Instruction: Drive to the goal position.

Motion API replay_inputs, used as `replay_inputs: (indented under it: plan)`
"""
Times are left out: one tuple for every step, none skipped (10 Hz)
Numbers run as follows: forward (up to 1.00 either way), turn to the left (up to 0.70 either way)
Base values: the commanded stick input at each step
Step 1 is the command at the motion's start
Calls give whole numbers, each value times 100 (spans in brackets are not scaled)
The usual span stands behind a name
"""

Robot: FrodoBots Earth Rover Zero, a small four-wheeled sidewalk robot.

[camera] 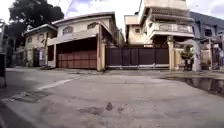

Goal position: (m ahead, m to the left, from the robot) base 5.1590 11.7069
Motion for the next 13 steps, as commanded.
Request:
replay_inputs:
  plan:
    - [0, 0]
    - [0, 0]
    - [0, 0]
    - [0, 0]
    - [70, 0]
    - [70, 0]
    - [70, 0]
    - [70, 0]
    - [70, 27]
    - [70, 27]
    - [70, 27]
    - [70, 27]
    - [70, 27]
